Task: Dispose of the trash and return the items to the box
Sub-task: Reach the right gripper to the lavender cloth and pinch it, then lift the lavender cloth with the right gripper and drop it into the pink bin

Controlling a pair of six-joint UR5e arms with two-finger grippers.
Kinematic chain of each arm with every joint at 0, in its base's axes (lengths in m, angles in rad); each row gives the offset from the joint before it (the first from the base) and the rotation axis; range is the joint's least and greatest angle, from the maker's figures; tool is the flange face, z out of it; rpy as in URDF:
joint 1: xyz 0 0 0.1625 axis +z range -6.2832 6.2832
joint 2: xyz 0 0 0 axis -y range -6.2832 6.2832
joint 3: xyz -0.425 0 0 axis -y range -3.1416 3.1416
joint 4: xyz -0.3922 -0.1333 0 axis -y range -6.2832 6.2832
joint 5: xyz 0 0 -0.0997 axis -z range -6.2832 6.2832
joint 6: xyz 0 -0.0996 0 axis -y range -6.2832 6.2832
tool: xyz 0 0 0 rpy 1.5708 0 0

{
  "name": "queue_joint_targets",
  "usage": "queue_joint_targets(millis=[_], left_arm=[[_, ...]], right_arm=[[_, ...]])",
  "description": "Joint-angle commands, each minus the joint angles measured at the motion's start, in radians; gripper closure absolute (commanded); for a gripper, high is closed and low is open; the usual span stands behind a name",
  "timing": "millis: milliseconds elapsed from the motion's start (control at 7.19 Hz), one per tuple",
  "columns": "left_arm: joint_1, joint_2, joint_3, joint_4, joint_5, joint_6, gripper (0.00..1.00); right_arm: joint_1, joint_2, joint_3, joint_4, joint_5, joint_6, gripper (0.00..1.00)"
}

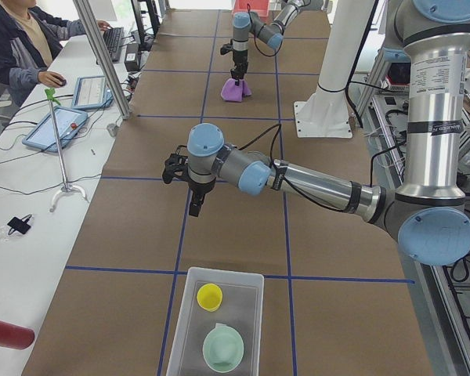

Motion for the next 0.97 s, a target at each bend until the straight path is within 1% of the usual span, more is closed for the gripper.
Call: queue_joint_targets(millis=[0,139,278,418,557,835], left_arm=[[0.0,0.001,0.001,0.0,0.0,0.0,0.03],[0.002,0.001,0.004,0.0,0.0,0.002,0.03],[0.002,0.001,0.009,0.0,-0.001,0.002,0.03],[0.003,0.002,0.01,-0.002,-0.001,0.002,0.03],[0.003,0.004,0.012,-0.003,-0.001,0.002,0.03],[0.005,0.016,0.026,-0.005,-0.001,0.011,0.03]], right_arm=[[0.021,-0.002,0.013,-0.002,0.012,-0.021,1.0],[0.097,-0.022,0.06,-0.025,0.091,-0.041,1.0],[0.181,-0.09,0.1,-0.027,0.16,-0.111,1.0],[0.237,-0.2,0.165,-0.03,0.165,-0.211,1.0],[0.31,-0.341,0.228,-0.03,0.175,-0.388,1.0],[0.584,-0.558,0.24,-0.032,0.291,-0.811,1.0]])
